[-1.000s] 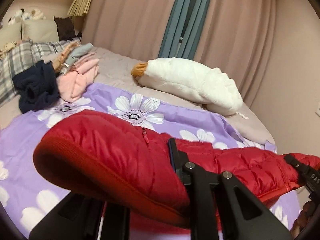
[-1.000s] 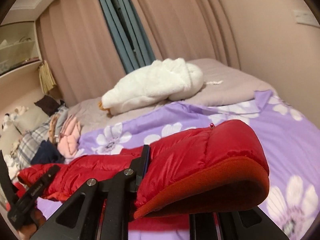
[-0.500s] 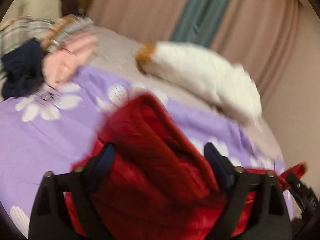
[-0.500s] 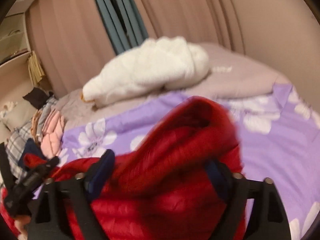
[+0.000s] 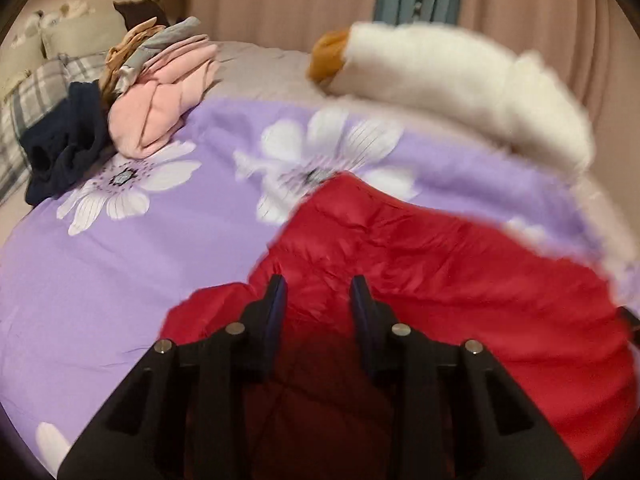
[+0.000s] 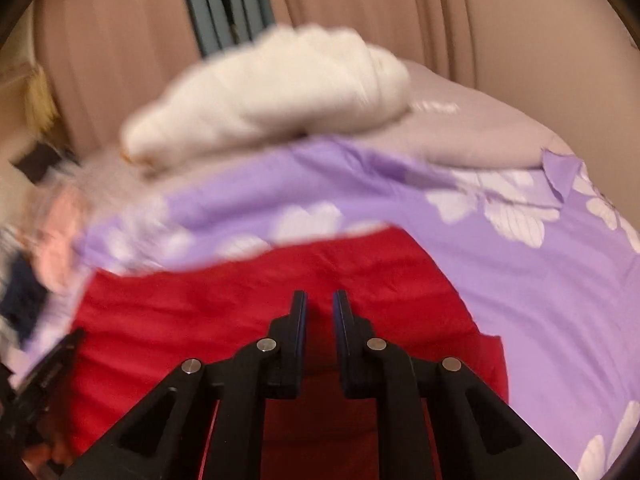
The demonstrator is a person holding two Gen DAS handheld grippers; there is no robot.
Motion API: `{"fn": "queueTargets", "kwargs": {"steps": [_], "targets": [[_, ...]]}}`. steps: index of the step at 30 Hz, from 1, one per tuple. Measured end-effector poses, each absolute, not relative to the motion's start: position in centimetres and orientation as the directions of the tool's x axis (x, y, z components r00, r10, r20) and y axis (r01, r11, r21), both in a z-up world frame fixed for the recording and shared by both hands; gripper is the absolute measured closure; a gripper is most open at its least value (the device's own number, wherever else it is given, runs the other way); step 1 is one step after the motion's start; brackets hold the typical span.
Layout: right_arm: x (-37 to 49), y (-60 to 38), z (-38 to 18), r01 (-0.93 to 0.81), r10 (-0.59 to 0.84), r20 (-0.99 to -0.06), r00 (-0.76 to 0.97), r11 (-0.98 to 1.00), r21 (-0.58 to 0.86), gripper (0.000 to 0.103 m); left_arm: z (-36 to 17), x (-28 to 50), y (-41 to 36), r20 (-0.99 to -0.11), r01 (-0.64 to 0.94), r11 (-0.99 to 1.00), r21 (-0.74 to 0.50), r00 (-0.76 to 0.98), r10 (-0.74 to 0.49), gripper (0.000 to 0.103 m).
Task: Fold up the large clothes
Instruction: 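Press the folded jacket flat with both grippers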
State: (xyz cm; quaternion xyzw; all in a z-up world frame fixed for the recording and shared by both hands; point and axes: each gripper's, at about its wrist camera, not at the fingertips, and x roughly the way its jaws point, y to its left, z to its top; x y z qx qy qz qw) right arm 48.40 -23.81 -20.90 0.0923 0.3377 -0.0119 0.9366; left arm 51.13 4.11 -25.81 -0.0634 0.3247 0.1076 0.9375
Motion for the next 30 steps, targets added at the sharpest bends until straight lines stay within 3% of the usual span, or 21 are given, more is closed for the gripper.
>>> {"fn": "queueTargets", "kwargs": {"steps": [2, 5, 8, 30], "targets": [[49.7, -23.9, -24.4, 0.083, 0.022, -0.663, 0.749, 0.988, 0.126, 0.095, -27.1, 50.9, 3.4, -0.575, -0.241, 0.970, -0.031, 0.798, 0.180, 0.069], [49.9, -24.3, -26.8, 0.111, 0.009, -0.625, 0.781, 0.982, 0.153, 0.099, -27.4, 51.7, 2.6, -0.587, -0.233, 0.972, 0.010, 0.786, 0.194, 0.068], [50.1, -23.6, -26.8, 0.125, -0.034, -0.634, 0.773, 0.987, 0.099, 0.099, -27.6, 52.1, 3.2, -0.601, -0.232, 0.973, -0.018, 0.780, 0.174, 0.068], [50.4, -23.8, -27.1, 0.124, -0.016, -0.632, 0.775, 0.984, 0.128, 0.099, -27.9, 52.2, 2.9, -0.602, -0.249, 0.969, 0.002, 0.773, 0.200, 0.066]]}}
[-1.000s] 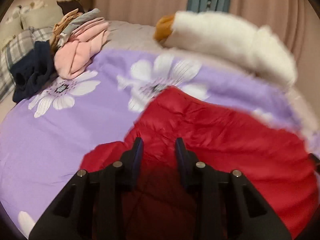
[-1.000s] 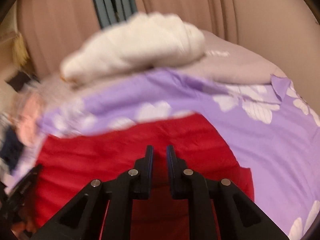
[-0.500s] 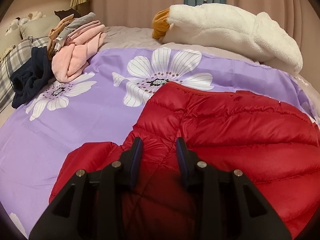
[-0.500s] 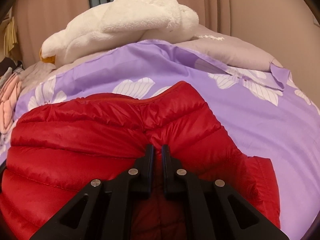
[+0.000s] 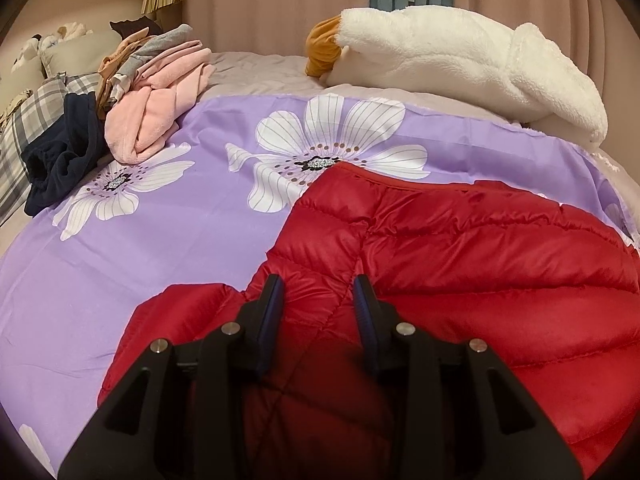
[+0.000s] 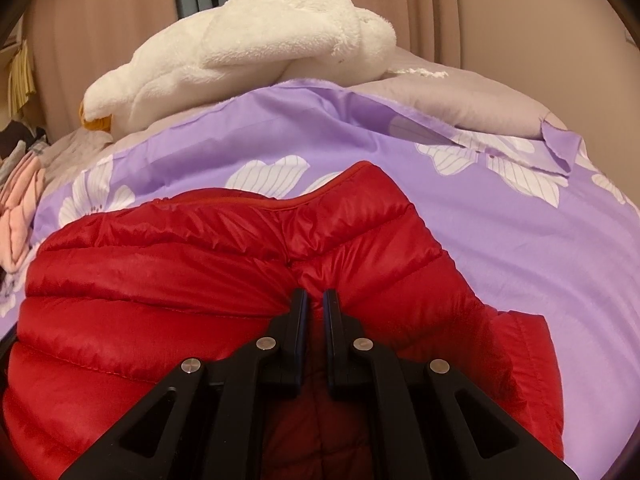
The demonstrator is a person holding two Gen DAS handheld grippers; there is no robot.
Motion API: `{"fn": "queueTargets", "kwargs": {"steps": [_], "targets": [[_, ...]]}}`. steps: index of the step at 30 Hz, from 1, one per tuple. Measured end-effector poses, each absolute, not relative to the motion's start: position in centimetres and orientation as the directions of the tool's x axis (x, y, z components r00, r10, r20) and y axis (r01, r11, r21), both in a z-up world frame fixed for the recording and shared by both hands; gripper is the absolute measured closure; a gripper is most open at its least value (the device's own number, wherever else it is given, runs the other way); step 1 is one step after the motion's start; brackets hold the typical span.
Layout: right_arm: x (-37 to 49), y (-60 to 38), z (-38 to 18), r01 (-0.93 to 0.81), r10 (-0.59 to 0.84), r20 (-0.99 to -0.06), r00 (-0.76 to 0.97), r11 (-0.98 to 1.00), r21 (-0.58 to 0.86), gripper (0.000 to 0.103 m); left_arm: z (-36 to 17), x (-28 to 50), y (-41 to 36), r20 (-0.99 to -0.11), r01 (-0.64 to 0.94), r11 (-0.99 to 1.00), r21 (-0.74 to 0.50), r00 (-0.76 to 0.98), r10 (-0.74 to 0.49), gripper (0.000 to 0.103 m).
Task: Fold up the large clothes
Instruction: 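Press the folded jacket flat with both grippers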
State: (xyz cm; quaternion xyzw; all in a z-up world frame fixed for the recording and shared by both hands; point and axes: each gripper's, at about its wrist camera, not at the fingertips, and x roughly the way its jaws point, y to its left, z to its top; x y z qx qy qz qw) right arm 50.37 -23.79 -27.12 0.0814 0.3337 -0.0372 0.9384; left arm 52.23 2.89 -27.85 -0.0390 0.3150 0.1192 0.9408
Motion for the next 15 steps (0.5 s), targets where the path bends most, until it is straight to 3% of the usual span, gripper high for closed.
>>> {"fn": "queueTargets", "kwargs": {"steps": [15], "targets": [[50.42, -23.82, -27.18, 0.124, -0.014, -0.634, 0.773, 0.984, 0.129, 0.099, -27.89, 52.22, 2.92, -0.602, -0.251, 0.968, 0.001, 0.773, 0.201, 0.066]]}}
